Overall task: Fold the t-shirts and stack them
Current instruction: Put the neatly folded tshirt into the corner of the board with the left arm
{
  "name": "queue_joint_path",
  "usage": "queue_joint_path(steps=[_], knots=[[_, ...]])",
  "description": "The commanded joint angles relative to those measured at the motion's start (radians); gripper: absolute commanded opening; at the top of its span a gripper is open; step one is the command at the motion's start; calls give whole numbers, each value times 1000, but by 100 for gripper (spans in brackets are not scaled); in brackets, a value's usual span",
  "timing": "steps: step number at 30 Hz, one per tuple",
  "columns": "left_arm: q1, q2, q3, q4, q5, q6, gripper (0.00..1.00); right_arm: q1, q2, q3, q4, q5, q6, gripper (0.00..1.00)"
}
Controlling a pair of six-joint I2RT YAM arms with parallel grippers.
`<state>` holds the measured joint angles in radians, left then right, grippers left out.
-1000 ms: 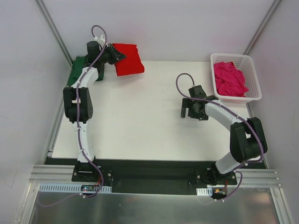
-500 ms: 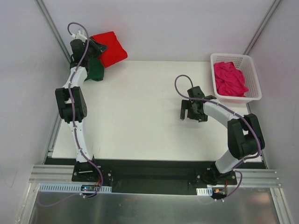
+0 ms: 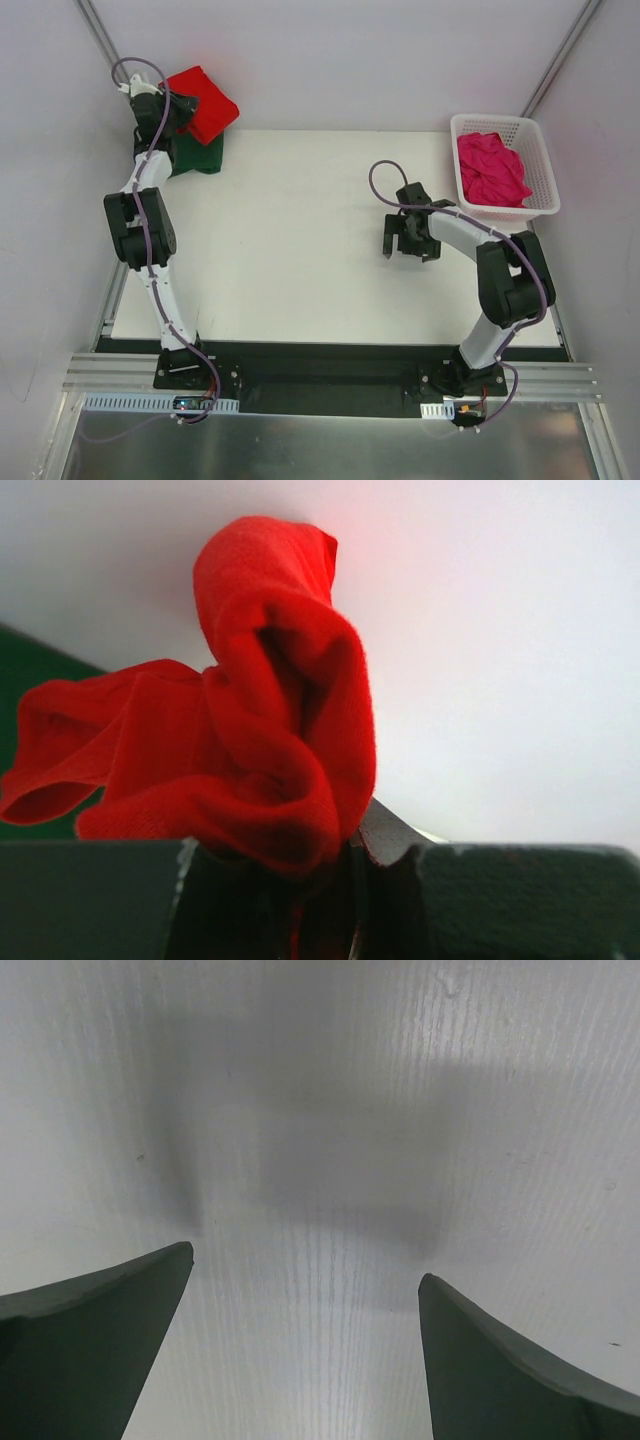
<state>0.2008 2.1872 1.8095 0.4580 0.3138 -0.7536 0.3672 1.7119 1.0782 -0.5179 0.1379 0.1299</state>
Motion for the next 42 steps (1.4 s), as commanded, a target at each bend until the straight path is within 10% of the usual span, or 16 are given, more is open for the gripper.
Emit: queue_joint_path(steps=[1,42], knots=[[32,-152,-22,149,-77,42,0,6,18,42,-30,-23,-6,100],[89,129,-203,462,-236,-279,0,3,-5,180,-172,-21,-10,96]])
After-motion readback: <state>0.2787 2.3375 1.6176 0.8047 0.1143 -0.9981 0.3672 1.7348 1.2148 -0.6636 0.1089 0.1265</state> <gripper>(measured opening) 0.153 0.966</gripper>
